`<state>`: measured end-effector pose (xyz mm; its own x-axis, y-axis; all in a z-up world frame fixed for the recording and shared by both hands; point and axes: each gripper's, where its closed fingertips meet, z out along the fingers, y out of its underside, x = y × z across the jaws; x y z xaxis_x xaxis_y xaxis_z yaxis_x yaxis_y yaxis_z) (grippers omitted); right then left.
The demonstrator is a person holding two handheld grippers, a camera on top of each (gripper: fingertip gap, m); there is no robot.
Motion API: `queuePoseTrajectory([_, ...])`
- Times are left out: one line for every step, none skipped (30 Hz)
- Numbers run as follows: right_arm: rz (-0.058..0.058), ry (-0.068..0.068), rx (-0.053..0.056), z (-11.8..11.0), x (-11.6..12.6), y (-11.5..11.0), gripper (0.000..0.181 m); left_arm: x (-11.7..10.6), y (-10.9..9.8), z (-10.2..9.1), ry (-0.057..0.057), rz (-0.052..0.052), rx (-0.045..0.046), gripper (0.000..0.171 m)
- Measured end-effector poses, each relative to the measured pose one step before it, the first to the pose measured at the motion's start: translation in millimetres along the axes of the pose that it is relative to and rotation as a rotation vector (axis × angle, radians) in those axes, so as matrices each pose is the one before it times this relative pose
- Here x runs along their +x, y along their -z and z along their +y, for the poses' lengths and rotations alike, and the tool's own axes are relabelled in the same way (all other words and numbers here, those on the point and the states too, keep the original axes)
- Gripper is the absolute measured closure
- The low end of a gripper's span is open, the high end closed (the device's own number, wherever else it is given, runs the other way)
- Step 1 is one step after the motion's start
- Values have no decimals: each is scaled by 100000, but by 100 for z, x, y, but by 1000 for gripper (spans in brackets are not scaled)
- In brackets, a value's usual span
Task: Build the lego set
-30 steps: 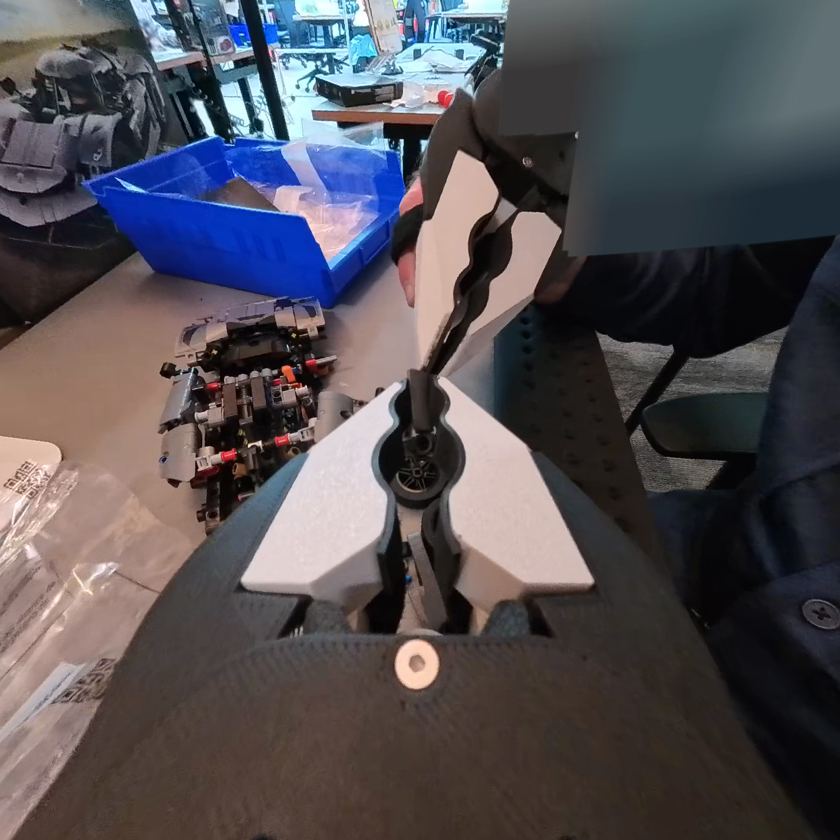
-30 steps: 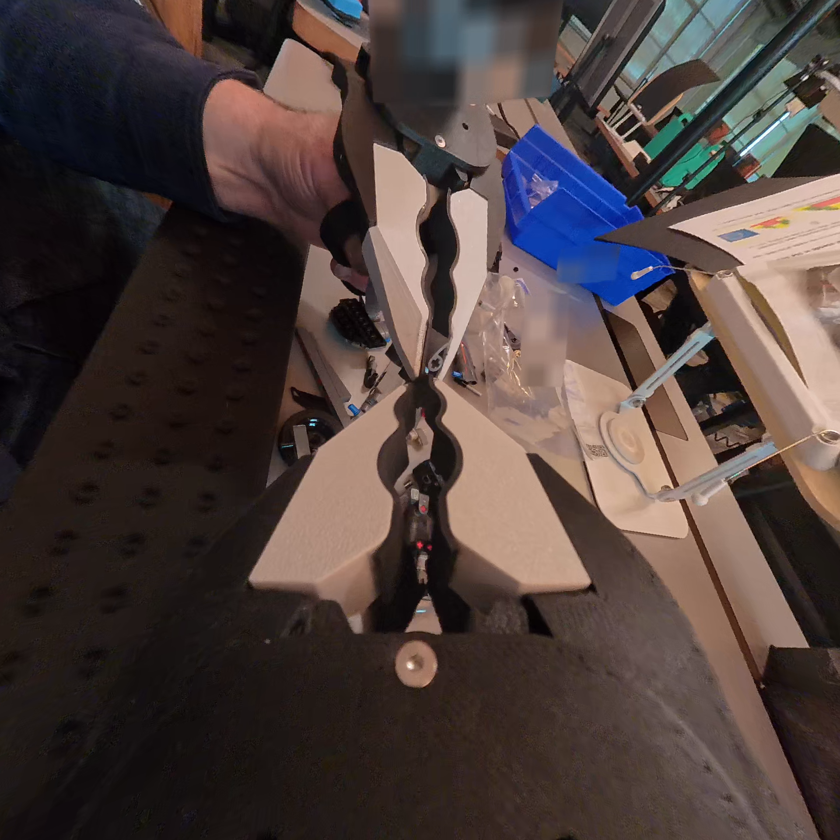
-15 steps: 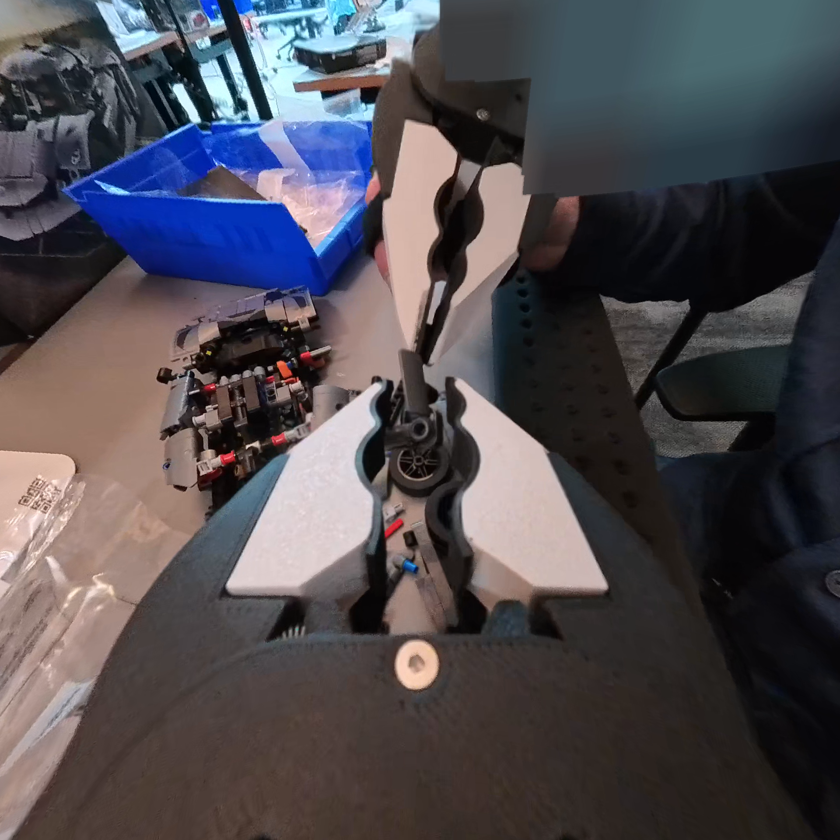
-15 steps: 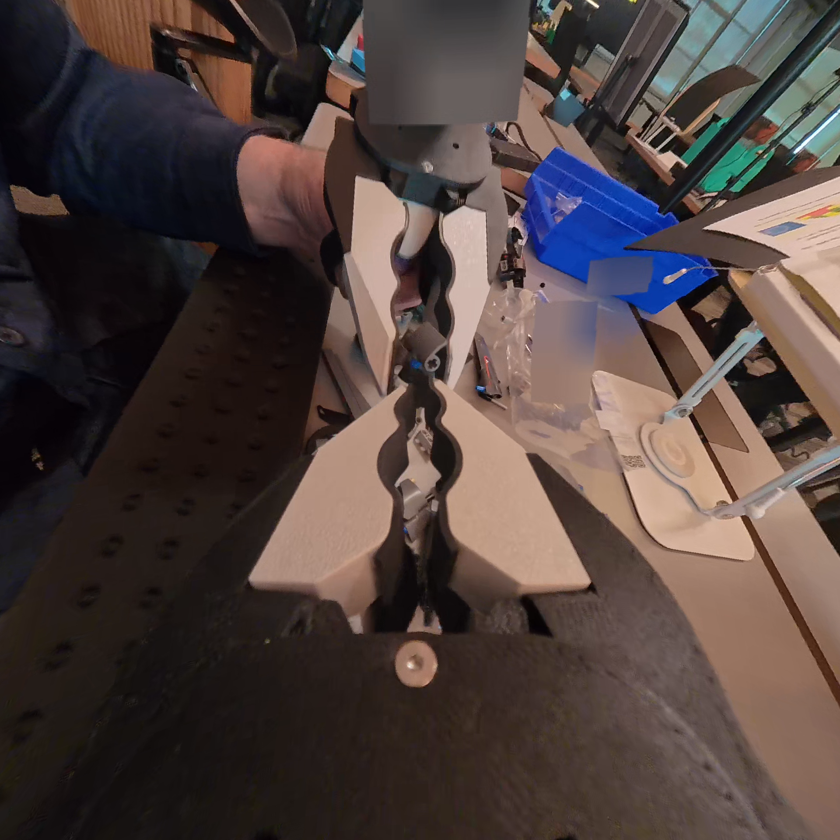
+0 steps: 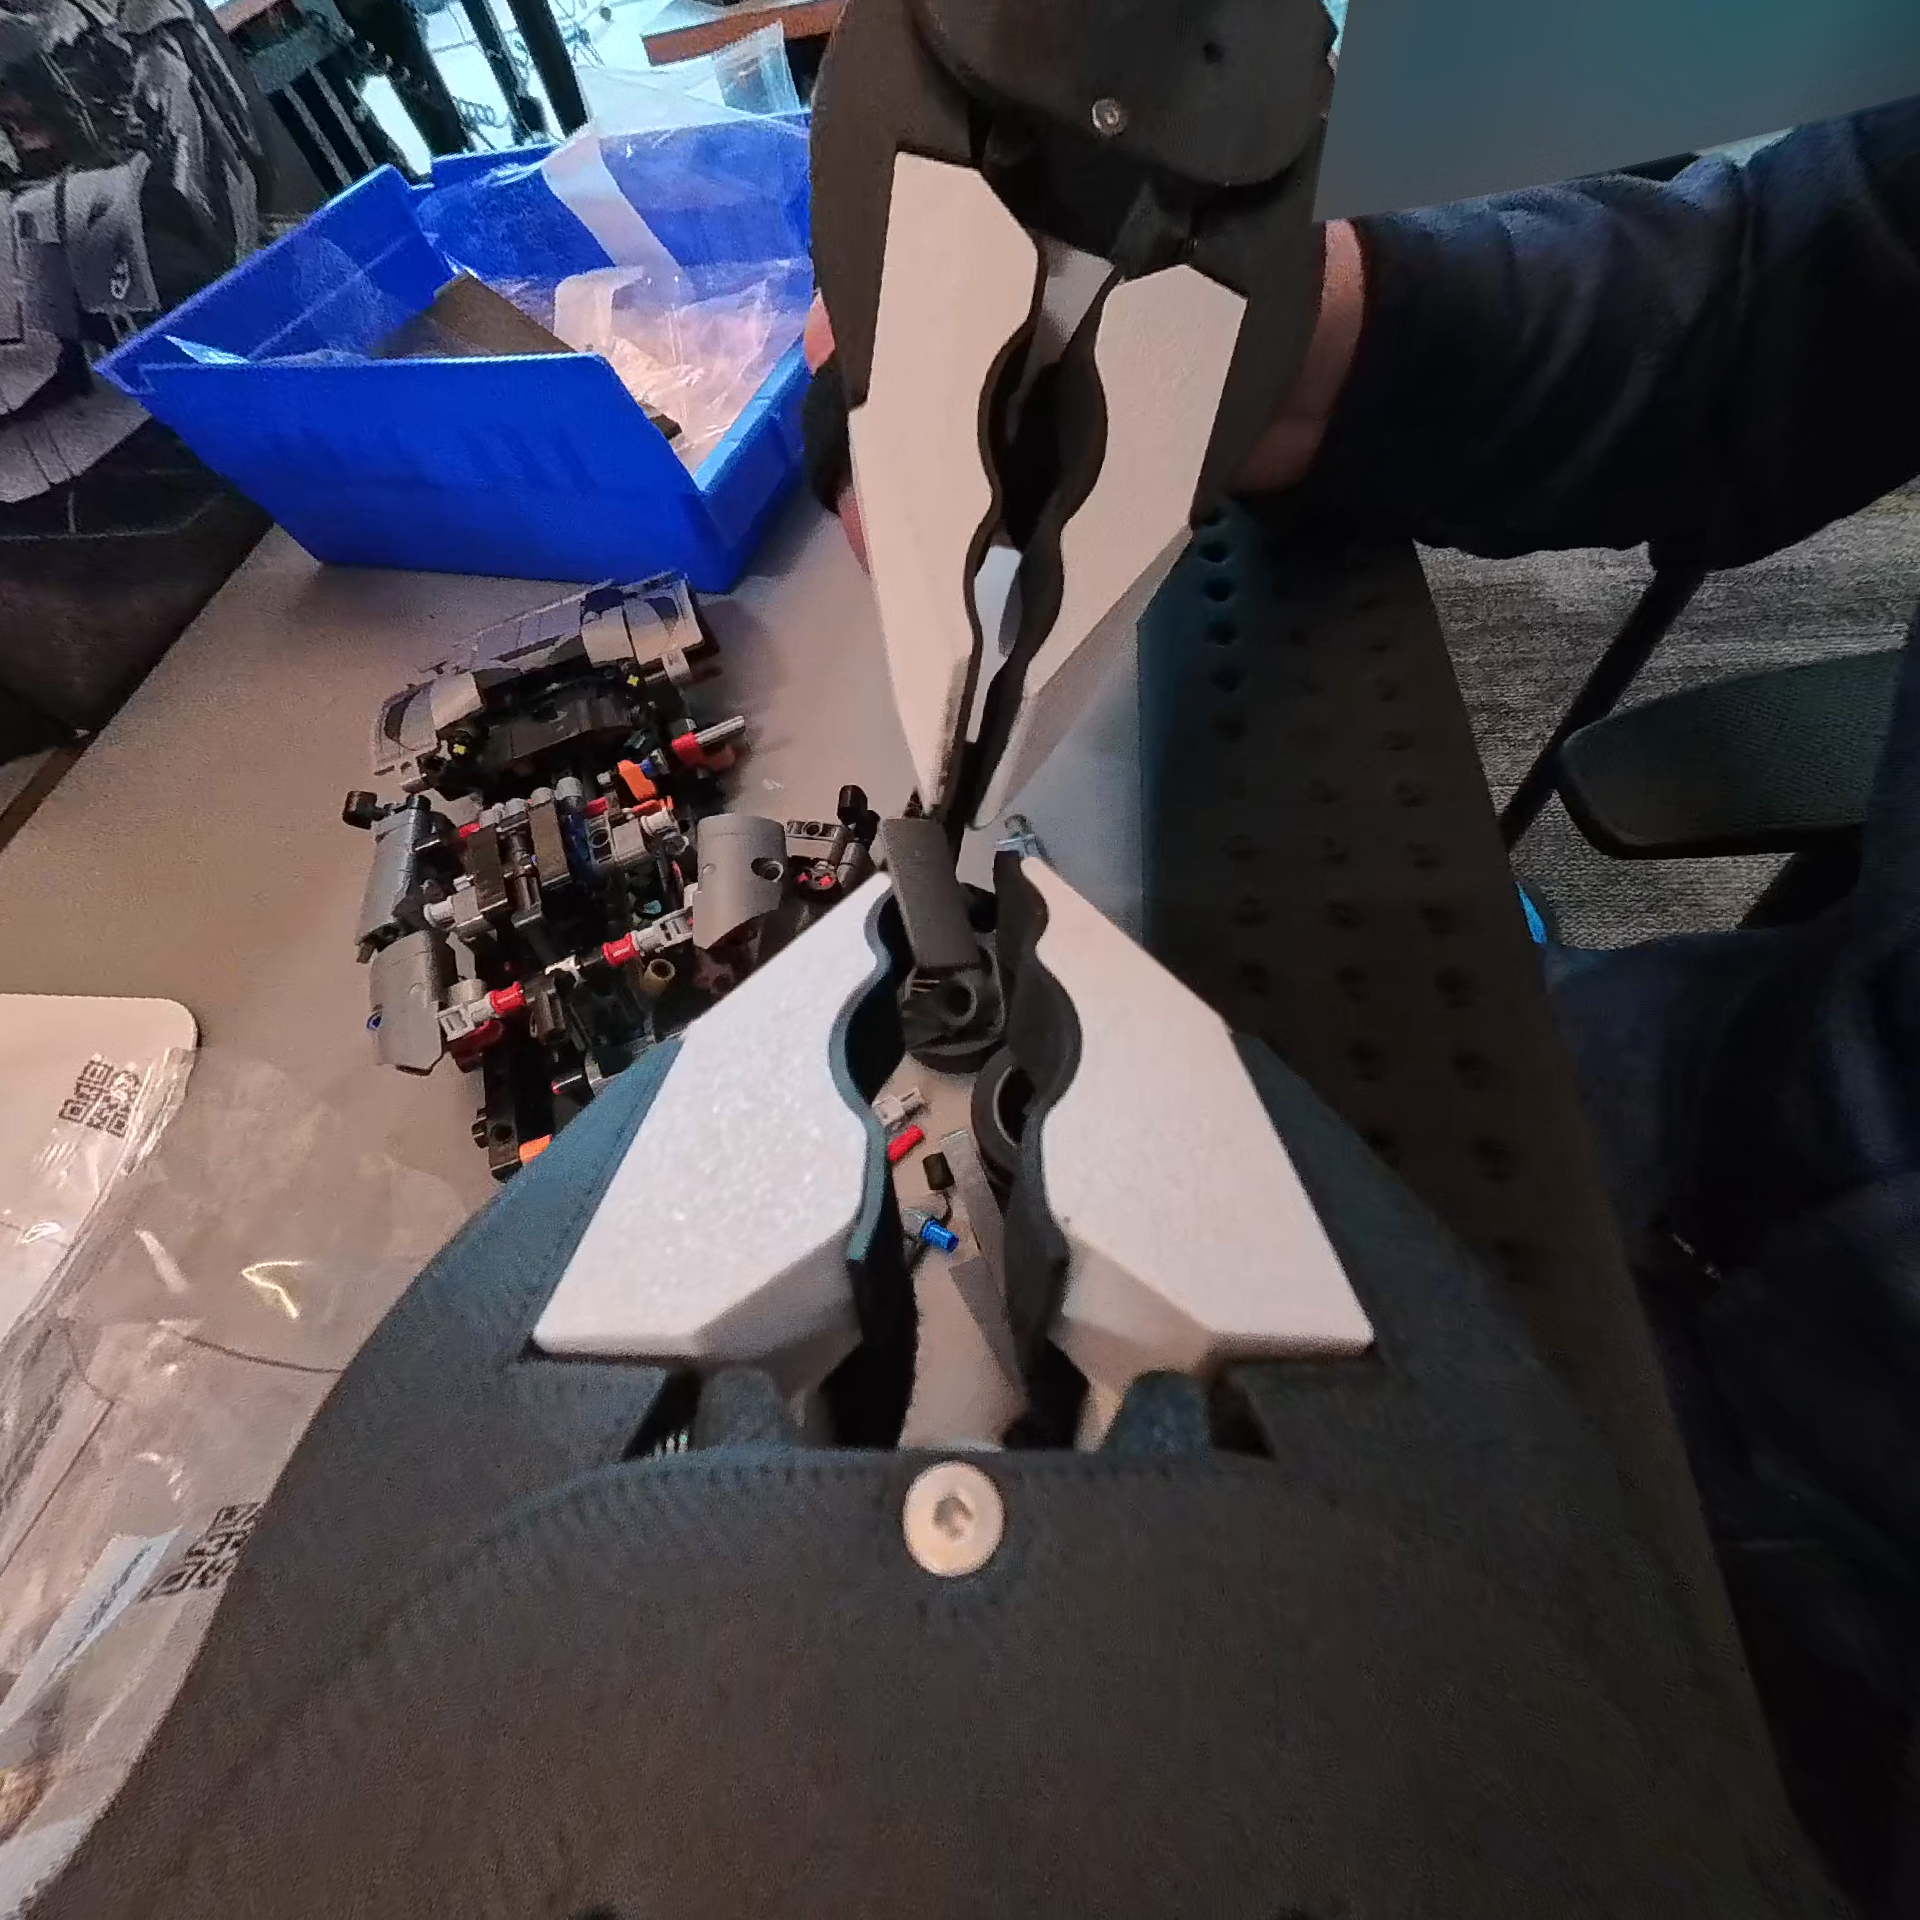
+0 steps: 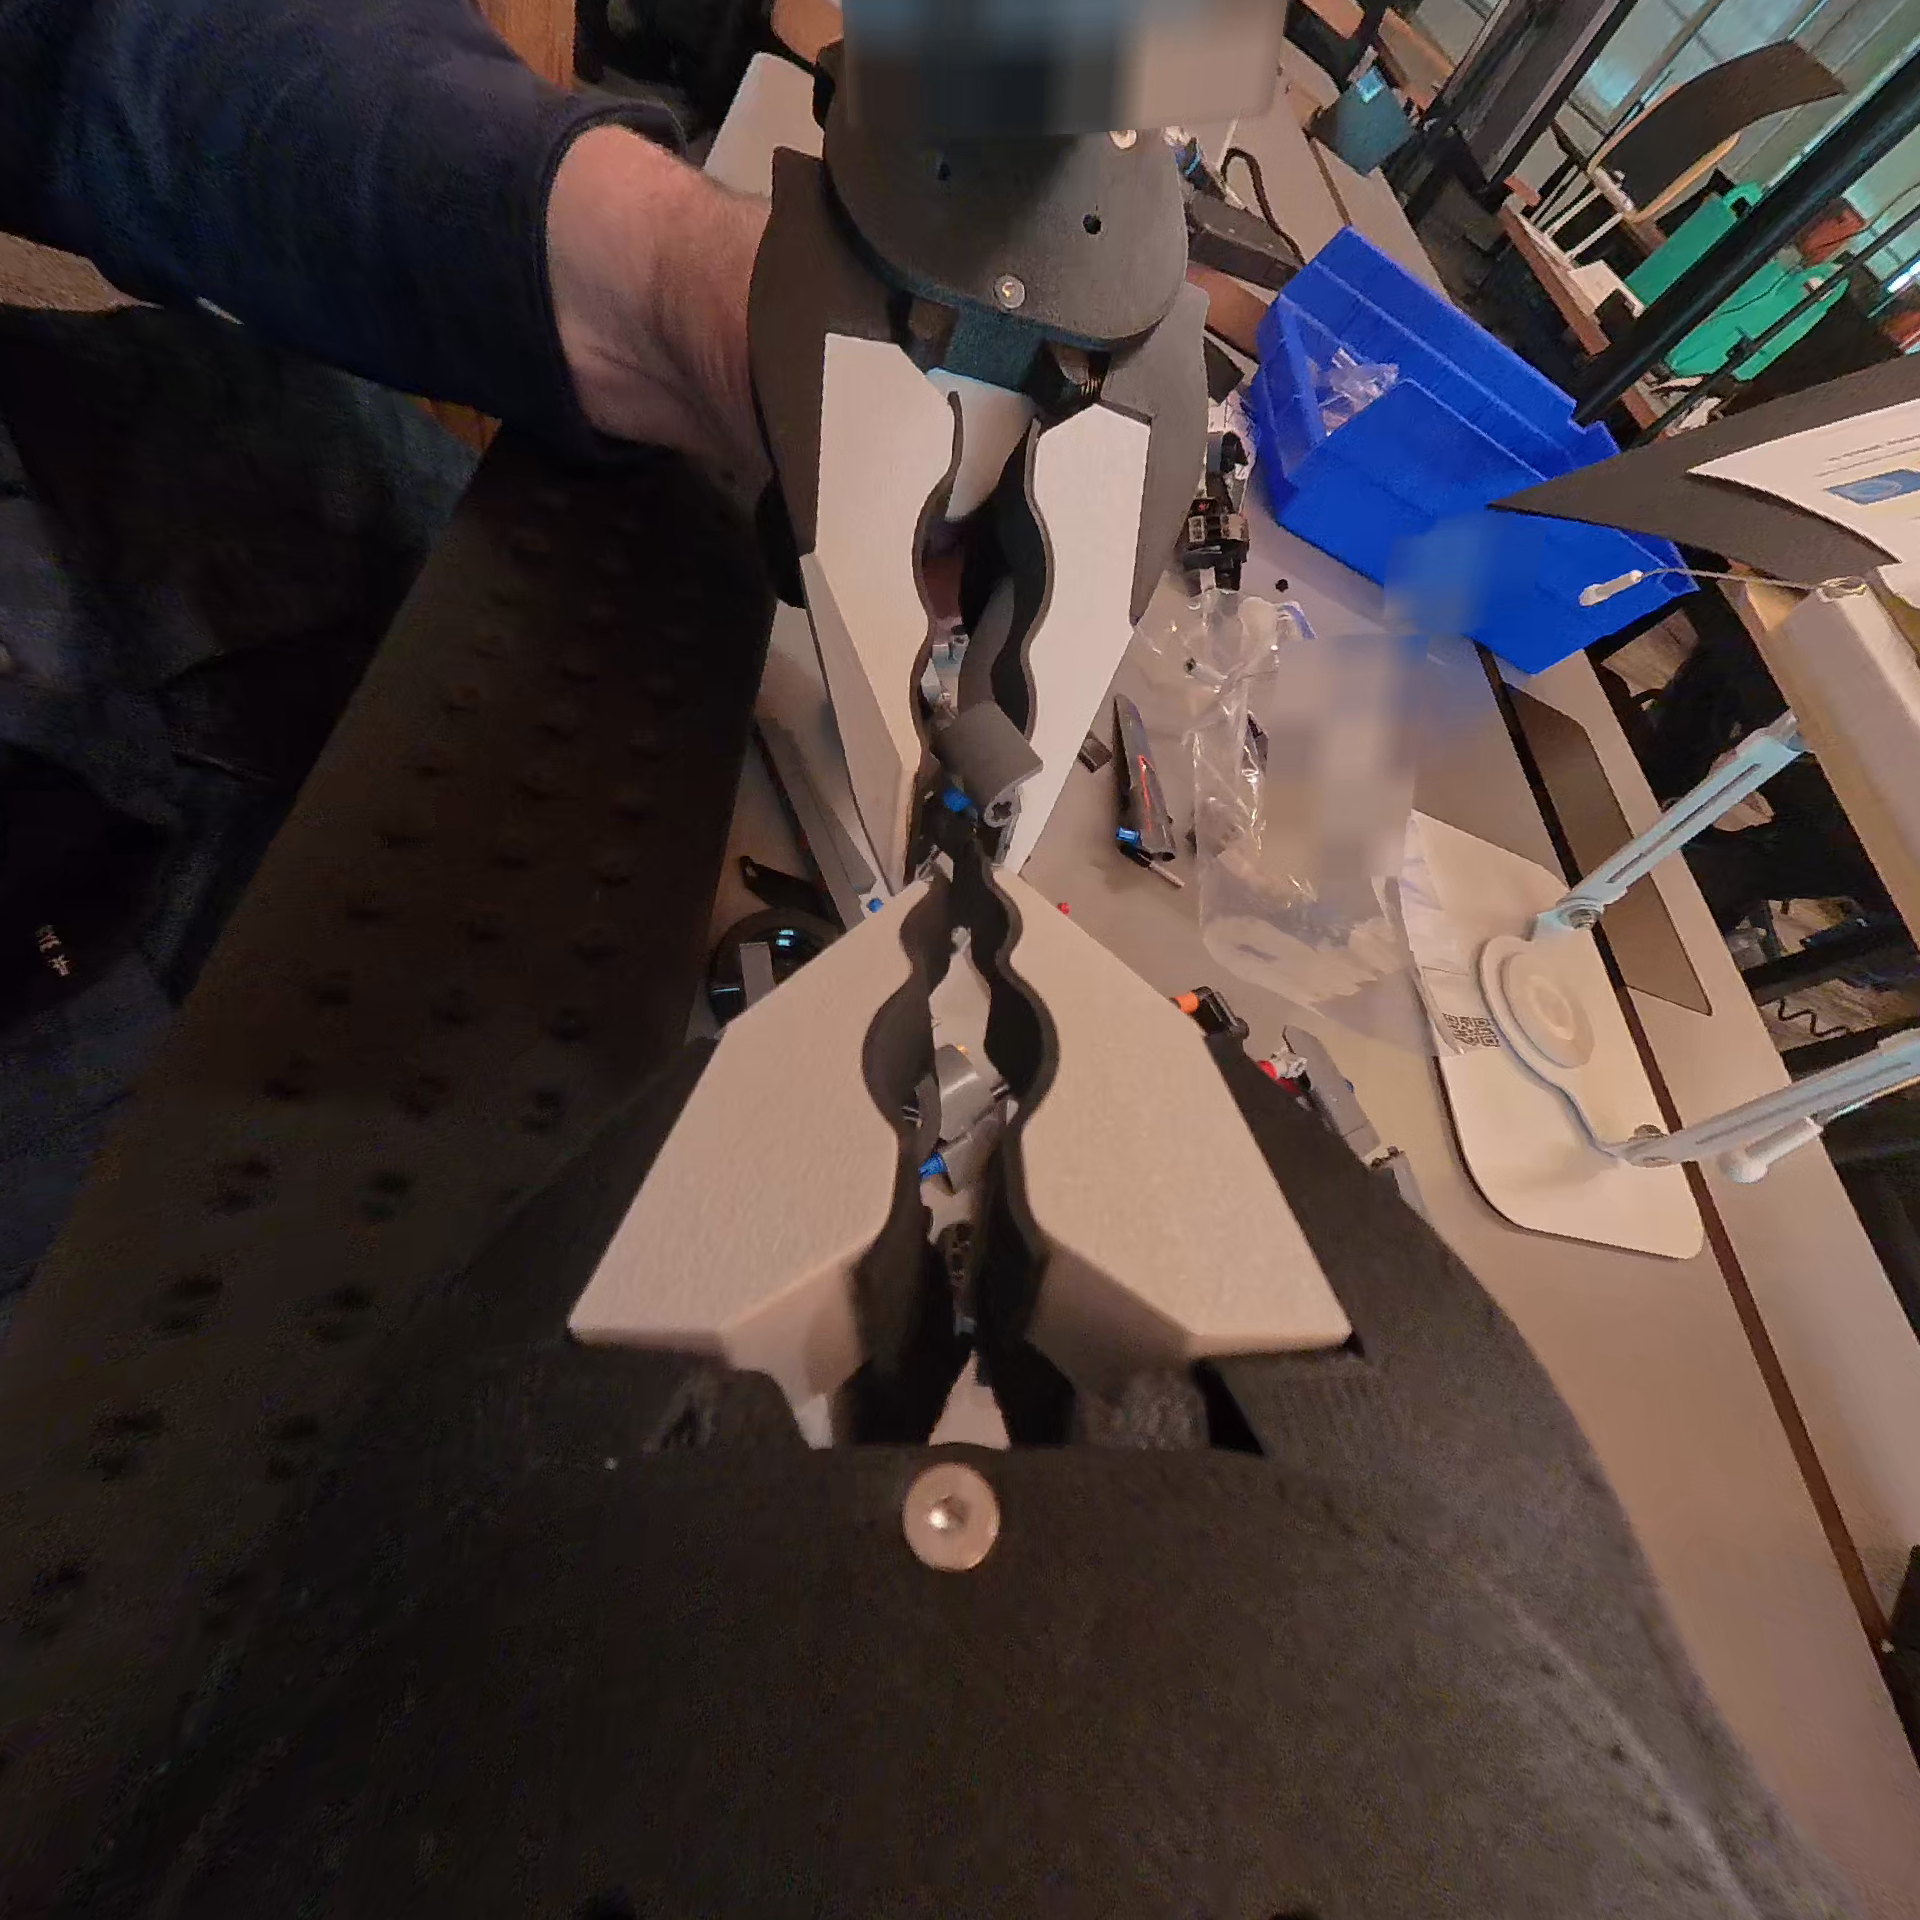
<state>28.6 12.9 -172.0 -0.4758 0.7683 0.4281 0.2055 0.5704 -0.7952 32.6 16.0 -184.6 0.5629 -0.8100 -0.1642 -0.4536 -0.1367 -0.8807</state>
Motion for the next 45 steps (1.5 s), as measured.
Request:
queuePoseTrajectory([297, -780, 1099, 29, 240, 617, 179, -3, 55, 1, 784, 391, 341, 158])
queuePoseTrajectory([2142, -3313, 3721, -8, 835, 1500, 180, -1715, 502, 1981, 644, -8447, -10122, 159])
queuePoseTrajectory([2921, -4150, 5145, -226, 1020, 1787, 180, -2004, 1473, 1312, 4270, -6356, 20, 159])
queuePoseTrajectory([2675, -438, 44, 125, 665, 774, 181, -880, 2085, -1382, 12339, 3496, 13504, 161])
queuePoseTrajectory([951, 1230, -4058, 519, 146, -521, 181, -453, 743, -1046, -1713, -2888, 3465, 160])
queuePoseTrajectory([-2454, -1639, -3105, 516, -360, -996, 180, 266, -629, -147, -4404, -1711, -2895, 159])
queuePoseTrajectory([-2257, -2716, -5083, 1200, -225, -855, 180, 900, -901, 275, -362, 3613, -1709, 159])
queuePoseTrajectory([704, -1490, -5178, 1316, 185, -513, 180, 341, -401, 615, -2918, 507, -398, 158])
queuePoseTrajectory([390, -796, -1324, 352, -1, -274, 180, -467, 296, 584, 574, -2250, -718, 158])
queuePoseTrajectory([-1820, -1098, 754, -400, -340, -453, 180, -310, 630, -278, 4960, 1679, 3572, 158])
queuePoseTrajectory([-1738, -748, -1875, -54, -230, -875, 179, -198, 528, -817, 5163, 2307, 6221, 158])
queuePoseTrajectory([-791, -371, -5242, 567, -9, -1175, 178, -227, 117, -402, 1275, -344, 2690, 158])
queuePoseTrajectory([-1562, -195, -5955, 691, -150, -1156, 178, -303, -168, 266, -1474, -2264, -1798, 158])
queuePoseTrajectory([-1365, 427, -4038, 393, -256, -873, 178, -138, -299, 627, -1773, -1079, -3461, 158])
queuePoseTrajectory([-162, 899, -2156, 146, -154, -556, 177, 72, -248, 412, -253, 688, -1604, 158])
queuePoseTrajectory([-113, 1008, -1667, 95, -96, -383, 173, 131, -77, -115, 1463, 1345, 1405, 158])
queuePoseTrajectory([1016, 753, -1294, 106, 137, -263, 168, 188, -23, -243, 996, 1371, 1687, 158])
queuePoseTrajectory([1540, 192, -756, 63, 243, -70, 165, 86, -52, -16, -952, -27, 102, 158])
queuePoseTrajectory([1031, -957, 143, -101, 237, 118, 160, 16, -125, 160, -2104, -919, -1117, 158])
queuePoseTrajectory([689, -1308, 1972, -447, 250, 316, 157, 84, -197, 156, -976, -263, -1197, 158])
queuePoseTrajectory([1437, -486, 4206, -890, 325, 471, 157, 215, -217, 52, -244, 855, -418, 158])
queuePoseTrajectory([2088, 177, 4707, -1078, 415, 486, 157, 235, -210, 15, -721, 773, -503, 158])
queuePoseTrajectory([1727, -204, 4234, -1063, 423, 361, 158, 31, -157, 62, -1806, -954, -1172, 158])
queuePoseTrajectory([-572, -1495, 3883, -977, 140, 153, 160, -132, -69, -21, -2715, -2703, -808, 158])
queuePoseTrajectory([-2045, -2383, 3648, -859, -45, -5, 159, 39, -68, -78, -3231, -1771, -549, 157])
queuePoseTrajectory([-1776, -1820, 3512, -713, -53, -46, 159, -46, -117, 119, -3589, -2389, -1826, 157])
queuePoseTrajectory([-1359, -1661, 2598, -538, -25, -85, 159, -269, -114, 254, -4335, -4122, -2600, 158])
queuePoseTrajectory([-938, -2030, 1900, -434, 46, -83, 159, -89, -121, 127, -4299, -2979, -1953, 158])
queuePoseTrajectory([-1053, -1089, 1660, -381, -62, -78, 159, 191, -143, -11, -3303, -826, -1111, 158])
queuePoseTrajectory([-638, 189, 456, -163, -100, -113, 159, 148, -159, -75, -2489, -808, -591, 158])
queuePoseTrajectory([779, 188, -1197, 157, 107, -151, 161, 94, -164, -9, -1779, -738, -879, 158])
queuePoseTrajectory([605, -803, -934, 174, 129, -87, 161, -10, -81, -105, -1651, -1119, -61, 158])
queuePoseTrajectory([-1247, -1571, 1220, -88, -87, 71, 162, -106, -9, -138, -1647, -1556, 125, 158])
queuePoseTrajectory([-1946, -2044, 1985, -231, -159, 179, 163, -124, -88, 84, -1260, -1452, -1199, 158])
queuePoseTrajectory([-1335, -2113, 682, -73, -61, 102, 164, 65, -172, 156, -134, 140, -1470, 158])
queuePoseTrajectory([-975, -1070, -677, 140, -78, -18, 163, 101, -153, 19, -182, 194, -488, 158])
queuePoseTrajectory([-442, 383, -749, 143, -117, -109, 164, -31, -80, -40, -503, -697, -374, 158])
queuePoseTrajectory([-134, 1504, -458, 84, -191, -130, 166, -148, -72, 59, 10, -1038, -1093, 158])
queuePoseTrajectory([446, 2592, -646, 58, -177, -116, 167, -114, -115, 137, 36, -662, -1231, 157])
queuePoseTrajectory([1918, 3081, -991, 53, 16, -73, 169, 17, -123, 124, 126, 46, -922, 158])
queuePoseTrajectory([1776, 1641, -1351, 91, 95, -88, 170, 31, -79, 77, 511, 211, -770, 158])
queuePoseTrajectory([190, 473, -735, 45, -62, -118, 172, -72, -34, 151, -692, -724, -1034, 158])
queuePoseTrajectory([159, 1583, -79, 10, -123, -112, 181, 29, -39, 78, -640, 0, -564, 158])
queuePoseTrajectory([814, 2052, -200, -12, -62, -110, 181, 207, -56, -135, 781, 1183, 689, 158])
queuePoseTrajectory([-11, 333, -838, 16, -114, -150, 181, 110, -24, -100, 44, 376, -7, 158])
